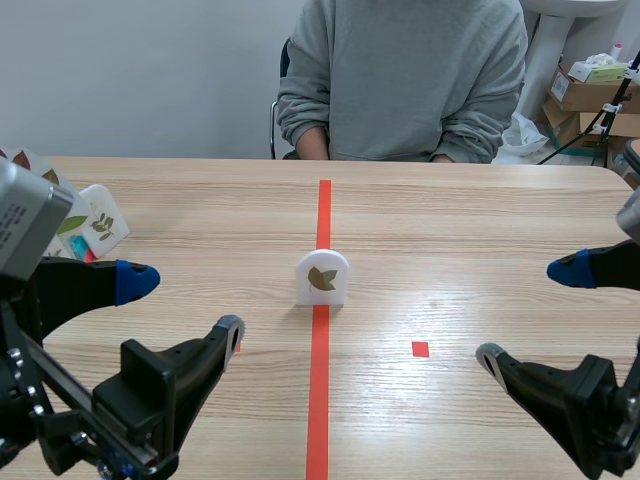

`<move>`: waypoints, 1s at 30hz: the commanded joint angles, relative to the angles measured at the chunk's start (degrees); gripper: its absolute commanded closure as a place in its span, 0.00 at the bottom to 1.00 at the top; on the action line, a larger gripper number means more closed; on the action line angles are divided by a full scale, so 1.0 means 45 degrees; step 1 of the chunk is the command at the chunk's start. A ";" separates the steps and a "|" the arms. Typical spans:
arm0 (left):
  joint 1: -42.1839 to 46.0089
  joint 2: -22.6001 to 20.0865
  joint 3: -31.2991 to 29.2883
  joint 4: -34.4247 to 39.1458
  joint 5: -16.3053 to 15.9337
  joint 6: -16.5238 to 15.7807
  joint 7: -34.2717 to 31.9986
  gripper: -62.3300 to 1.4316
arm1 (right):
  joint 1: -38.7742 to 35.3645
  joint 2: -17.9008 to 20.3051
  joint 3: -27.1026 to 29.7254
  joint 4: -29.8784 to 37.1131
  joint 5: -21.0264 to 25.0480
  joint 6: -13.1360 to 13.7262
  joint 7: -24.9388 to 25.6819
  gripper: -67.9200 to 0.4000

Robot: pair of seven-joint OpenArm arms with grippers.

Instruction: Do the leaf sorting experiment

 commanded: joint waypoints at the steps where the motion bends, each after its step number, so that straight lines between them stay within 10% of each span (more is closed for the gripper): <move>1: -0.0010 0.0029 0.0063 0.0160 -0.0078 -0.0029 -0.0073 0.18 | 0.0087 0.0126 0.0049 0.0175 0.0146 0.0097 0.0185 0.03; 17: -0.0010 0.0029 0.0063 0.0160 -0.0078 -0.0029 -0.0083 0.18 | 0.1049 0.0141 0.0049 0.0029 -0.0151 0.0097 -0.1685 0.03; 30: -0.0049 0.0029 0.0063 0.0160 -0.0078 -0.0029 -0.0092 0.18 | 0.7757 0.0131 -0.2647 -0.5168 -0.0631 0.0097 -0.2637 0.03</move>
